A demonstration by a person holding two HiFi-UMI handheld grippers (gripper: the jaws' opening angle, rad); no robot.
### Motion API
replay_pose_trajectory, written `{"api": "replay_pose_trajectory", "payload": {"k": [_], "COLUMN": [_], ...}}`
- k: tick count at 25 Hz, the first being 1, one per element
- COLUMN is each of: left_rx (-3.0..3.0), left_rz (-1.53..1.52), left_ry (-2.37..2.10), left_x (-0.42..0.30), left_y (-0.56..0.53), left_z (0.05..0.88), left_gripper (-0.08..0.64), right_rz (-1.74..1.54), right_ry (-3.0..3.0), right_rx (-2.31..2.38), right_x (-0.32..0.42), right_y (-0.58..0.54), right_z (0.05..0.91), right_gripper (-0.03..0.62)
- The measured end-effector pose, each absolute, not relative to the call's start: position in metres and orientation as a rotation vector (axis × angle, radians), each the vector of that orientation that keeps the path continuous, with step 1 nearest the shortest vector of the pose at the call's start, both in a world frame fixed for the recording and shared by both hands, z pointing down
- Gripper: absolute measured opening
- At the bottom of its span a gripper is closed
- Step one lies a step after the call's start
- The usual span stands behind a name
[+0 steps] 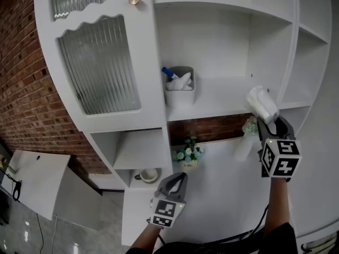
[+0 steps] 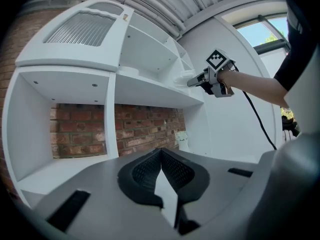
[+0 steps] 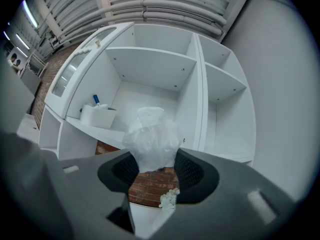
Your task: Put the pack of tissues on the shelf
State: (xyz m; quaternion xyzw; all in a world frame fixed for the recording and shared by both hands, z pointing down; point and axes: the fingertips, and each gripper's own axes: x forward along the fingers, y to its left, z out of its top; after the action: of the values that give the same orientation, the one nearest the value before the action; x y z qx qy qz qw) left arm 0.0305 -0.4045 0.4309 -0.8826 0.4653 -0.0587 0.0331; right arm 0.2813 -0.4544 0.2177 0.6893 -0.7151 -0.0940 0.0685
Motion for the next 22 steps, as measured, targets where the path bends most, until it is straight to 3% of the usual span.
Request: {"api": "replay_pose_trajectory", "payload": {"k": [22], "left_rx": [-2.720], "left_rz": [-0.215], "left_ry": [1.501], "left_x": [0.011], "left_y": [-0.414], "left_z": [0.444], "left_gripper": [0.011], "right_rz": [-0.090], "right_ry": [-2.277], "right_rx": [2.018], "right_x": [0.274], "right_y": [-0.503], "right_z": [0.216], "right_gripper": [0.215]}}
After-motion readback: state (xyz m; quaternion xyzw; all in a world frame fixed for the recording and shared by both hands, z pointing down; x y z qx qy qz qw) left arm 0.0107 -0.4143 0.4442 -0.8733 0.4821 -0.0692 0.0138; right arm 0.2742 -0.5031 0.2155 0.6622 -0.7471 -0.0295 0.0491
